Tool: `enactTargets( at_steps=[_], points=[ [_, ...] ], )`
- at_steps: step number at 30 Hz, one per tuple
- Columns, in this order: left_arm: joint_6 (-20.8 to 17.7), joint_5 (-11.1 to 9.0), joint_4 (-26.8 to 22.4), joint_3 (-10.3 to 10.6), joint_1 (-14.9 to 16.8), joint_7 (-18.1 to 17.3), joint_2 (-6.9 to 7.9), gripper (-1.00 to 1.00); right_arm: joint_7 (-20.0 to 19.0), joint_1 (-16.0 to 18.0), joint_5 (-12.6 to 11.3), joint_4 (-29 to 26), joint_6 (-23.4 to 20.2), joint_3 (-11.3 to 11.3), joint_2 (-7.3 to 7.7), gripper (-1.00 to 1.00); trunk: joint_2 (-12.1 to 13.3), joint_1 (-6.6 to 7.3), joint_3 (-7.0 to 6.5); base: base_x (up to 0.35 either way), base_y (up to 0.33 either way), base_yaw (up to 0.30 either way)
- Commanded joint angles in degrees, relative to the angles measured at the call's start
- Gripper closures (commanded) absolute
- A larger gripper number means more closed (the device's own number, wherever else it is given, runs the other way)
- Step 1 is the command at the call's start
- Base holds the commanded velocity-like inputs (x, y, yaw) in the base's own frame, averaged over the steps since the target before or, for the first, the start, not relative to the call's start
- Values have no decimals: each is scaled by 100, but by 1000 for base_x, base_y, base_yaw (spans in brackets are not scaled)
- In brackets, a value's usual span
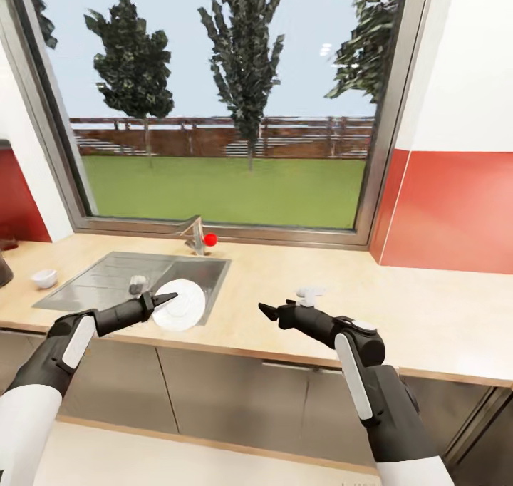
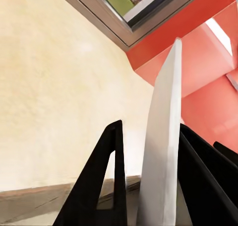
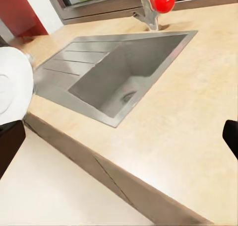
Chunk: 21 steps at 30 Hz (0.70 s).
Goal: Set up a coffee station on the kitchen countertop: keep the coffee maker on the countertop, move the bottle of coffee from the kitchen shelf to the counter next to the coffee maker, place a paper coffee filter on top of the coffee maker, put the saucer next to the coffee maker with the coffee cup on the saucer, and place the electric kettle next to the coffee maker.
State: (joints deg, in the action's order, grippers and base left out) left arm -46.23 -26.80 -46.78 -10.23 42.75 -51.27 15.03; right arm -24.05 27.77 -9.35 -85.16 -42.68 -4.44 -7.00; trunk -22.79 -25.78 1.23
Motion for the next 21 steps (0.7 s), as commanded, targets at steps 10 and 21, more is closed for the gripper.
enactTargets(
  at_steps=[10,21],
  points=[
    [-26,-15,2,-5,5,-16,0,100,6,3,-32,-8,-39,5,-3,-100,-13,-1,-46,-318,192,222],
    [-27,-14,2,-5,5,-22,4,100,11,2,-32,-5,-39,5,-3,-100,-13,-1,-76,-301,219,98]
  ],
)
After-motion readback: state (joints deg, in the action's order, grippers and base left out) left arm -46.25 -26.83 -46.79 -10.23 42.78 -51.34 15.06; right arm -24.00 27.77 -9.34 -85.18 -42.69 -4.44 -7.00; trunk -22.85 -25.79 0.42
